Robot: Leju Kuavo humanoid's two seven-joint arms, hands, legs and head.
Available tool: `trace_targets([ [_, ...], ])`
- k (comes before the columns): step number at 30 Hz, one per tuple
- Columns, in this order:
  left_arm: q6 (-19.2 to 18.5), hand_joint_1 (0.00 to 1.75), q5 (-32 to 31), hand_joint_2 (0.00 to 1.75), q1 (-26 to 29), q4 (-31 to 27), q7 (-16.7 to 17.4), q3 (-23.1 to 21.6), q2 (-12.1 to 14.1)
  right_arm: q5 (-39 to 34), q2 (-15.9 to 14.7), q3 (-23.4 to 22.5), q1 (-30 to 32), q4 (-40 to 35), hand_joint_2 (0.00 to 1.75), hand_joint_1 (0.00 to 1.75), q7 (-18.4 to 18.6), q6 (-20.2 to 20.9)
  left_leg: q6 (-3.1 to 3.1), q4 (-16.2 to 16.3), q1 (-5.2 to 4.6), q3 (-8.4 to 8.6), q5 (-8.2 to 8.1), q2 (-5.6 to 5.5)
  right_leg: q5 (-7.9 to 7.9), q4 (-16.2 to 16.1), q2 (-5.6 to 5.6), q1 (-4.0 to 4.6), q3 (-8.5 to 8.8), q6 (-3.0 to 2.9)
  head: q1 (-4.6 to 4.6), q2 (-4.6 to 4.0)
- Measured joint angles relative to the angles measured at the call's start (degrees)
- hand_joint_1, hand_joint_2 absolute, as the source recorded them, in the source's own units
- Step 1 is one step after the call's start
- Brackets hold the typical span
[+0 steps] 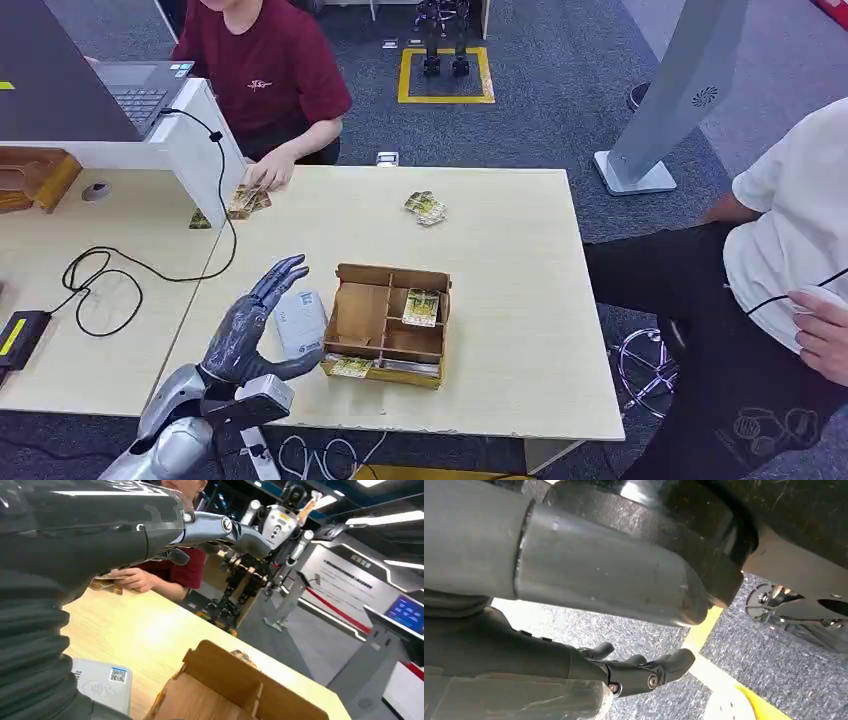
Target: Pass the card to the sensor for recognition and then transmit it.
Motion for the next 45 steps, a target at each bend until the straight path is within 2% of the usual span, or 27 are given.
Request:
trace_targets([
  [6,2.56,0.00,-4.26,1.75,2.90,-3.95,-2.21,-1.48,3.06,-0.57,-0.02,0.00,0.02,-0.22,0.00,0.00,-0.72,-0.02,0.00,-0.01,0.00,-0.02,0.01,0.00,0.01,0.00,0.00,0.00,-0.01,-0.01,-0.02,0.00],
  [11,5.90,0.00,-8.61,1.75,4.88,-5.05,-1.90,-2.49,4.83,-0.63,-0.04,0.00,0.00,-0.41,0.00,0.00,-1.01,0.05,0.00,-0.01,0.01,-0.04,0.02,-0.02,0.01,0.00,-0.03,0.00,0.00,-0.01,0.00,0.00],
  [25,6.86,0.00,-9.92,1.75,5.85,-5.29,-1.31,-3.58,5.88,-0.63,-0.04,0.00,-0.01,-0.46,0.00,0.00,-1.01,0.04,0.00,-0.01,0.00,-0.04,0.02,-0.04,0.01,0.00,-0.04,0.00,0.00,-0.01,0.00,0.00],
  [27,15.87,0.00,-21.77,1.75,6.39,-4.24,3.26,-5.59,6.05,-0.63,-0.07,0.13,-0.18,-0.52,0.00,0.00,-1.01,0.04,0.00,-0.01,0.01,-0.04,0.01,-0.04,0.01,0.00,-0.03,0.00,0.00,-0.01,0.00,0.00],
  [36,20.94,0.00,-27.87,1.75,6.25,-0.69,7.89,-8.68,5.59,-0.61,-0.07,0.68,-0.54,-0.55,0.00,0.00,-0.26,0.04,0.00,-0.01,0.00,-0.04,0.01,-0.04,0.01,0.00,-0.05,0.00,-0.01,-0.01,-0.02,0.00],
  [45,21.59,0.00,-28.78,1.75,5.56,2.10,9.05,-10.88,4.78,-0.61,-0.07,1.40,-0.61,-0.55,0.00,0.00,0.02,0.04,0.00,-0.01,0.00,-0.04,0.01,-0.04,0.01,0.00,-0.04,0.00,-0.01,-0.01,-0.02,0.00],
])
